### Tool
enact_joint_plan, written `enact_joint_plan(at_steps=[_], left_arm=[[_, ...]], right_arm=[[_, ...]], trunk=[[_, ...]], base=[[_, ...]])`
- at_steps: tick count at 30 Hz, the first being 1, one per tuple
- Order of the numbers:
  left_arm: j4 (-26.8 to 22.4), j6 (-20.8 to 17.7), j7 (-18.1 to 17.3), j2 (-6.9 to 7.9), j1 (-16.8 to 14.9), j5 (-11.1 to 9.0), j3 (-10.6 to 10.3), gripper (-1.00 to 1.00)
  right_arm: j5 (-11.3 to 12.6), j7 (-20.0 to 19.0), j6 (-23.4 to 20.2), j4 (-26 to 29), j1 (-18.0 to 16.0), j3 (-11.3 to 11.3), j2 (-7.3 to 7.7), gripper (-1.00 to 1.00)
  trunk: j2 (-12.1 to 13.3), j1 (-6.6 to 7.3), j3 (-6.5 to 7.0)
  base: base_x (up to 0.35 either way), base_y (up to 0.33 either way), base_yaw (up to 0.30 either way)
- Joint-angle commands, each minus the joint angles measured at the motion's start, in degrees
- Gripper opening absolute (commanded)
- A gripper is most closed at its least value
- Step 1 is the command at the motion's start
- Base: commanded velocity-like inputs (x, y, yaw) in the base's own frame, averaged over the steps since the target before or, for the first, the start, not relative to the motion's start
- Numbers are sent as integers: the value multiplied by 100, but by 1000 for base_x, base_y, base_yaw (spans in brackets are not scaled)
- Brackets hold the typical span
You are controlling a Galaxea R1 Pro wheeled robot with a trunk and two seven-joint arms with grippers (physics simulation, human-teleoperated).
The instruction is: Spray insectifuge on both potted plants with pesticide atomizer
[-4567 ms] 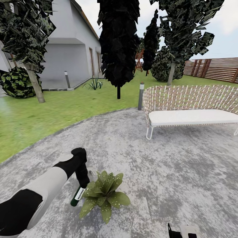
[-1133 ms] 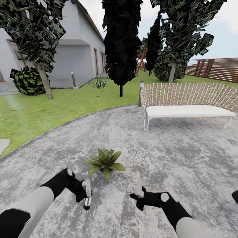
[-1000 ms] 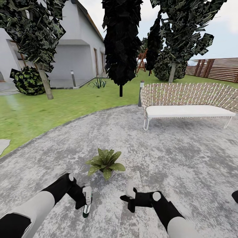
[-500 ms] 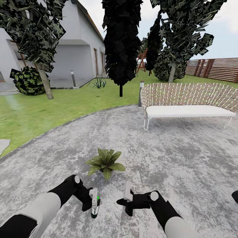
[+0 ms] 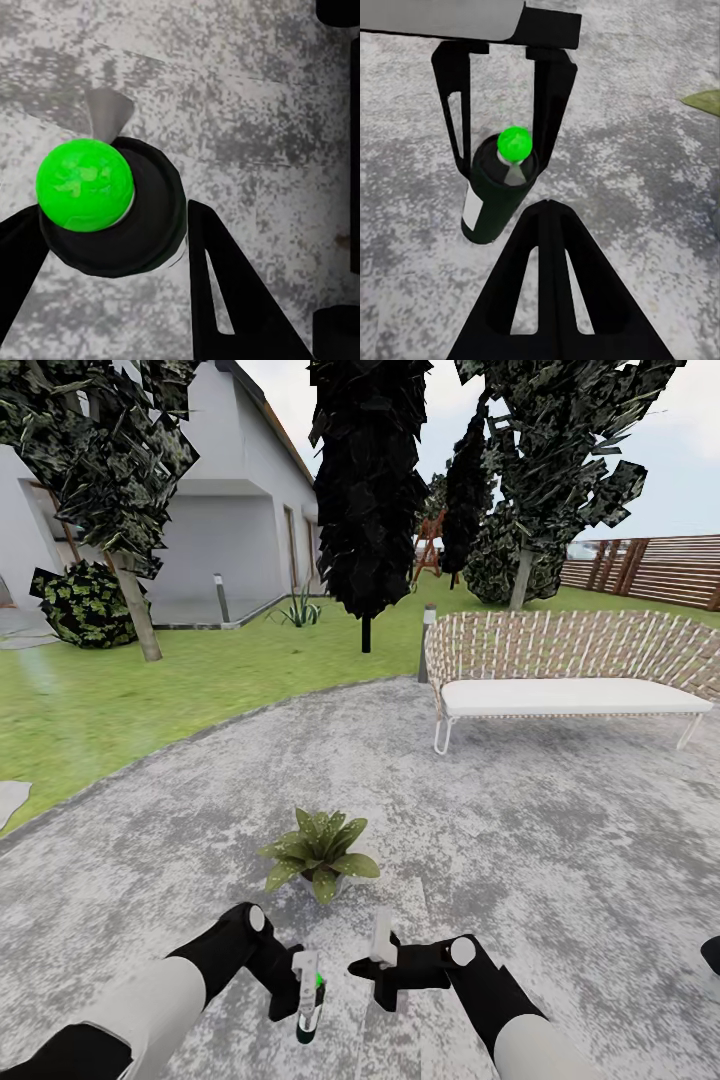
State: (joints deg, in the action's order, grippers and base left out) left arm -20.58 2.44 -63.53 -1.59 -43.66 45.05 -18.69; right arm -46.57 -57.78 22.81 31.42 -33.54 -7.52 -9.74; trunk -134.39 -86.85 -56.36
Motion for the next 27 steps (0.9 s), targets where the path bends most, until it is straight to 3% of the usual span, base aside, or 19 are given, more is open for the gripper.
enact_joint_plan(at_steps=[1,27], left_arm=[[-7,27,-12,-8,-2,27,-3,-100],[-95,29,-10,-285,-3,-39,58,-100]], right_arm=[[-45,-31,22,5,-3,-48,-10,-100],[-52,-31,22,-13,-3,-48,-26,-100]], trunk=[[-2,1,-5],[-2,1,-5]], base=[[0,0,0],[0,0,0]])
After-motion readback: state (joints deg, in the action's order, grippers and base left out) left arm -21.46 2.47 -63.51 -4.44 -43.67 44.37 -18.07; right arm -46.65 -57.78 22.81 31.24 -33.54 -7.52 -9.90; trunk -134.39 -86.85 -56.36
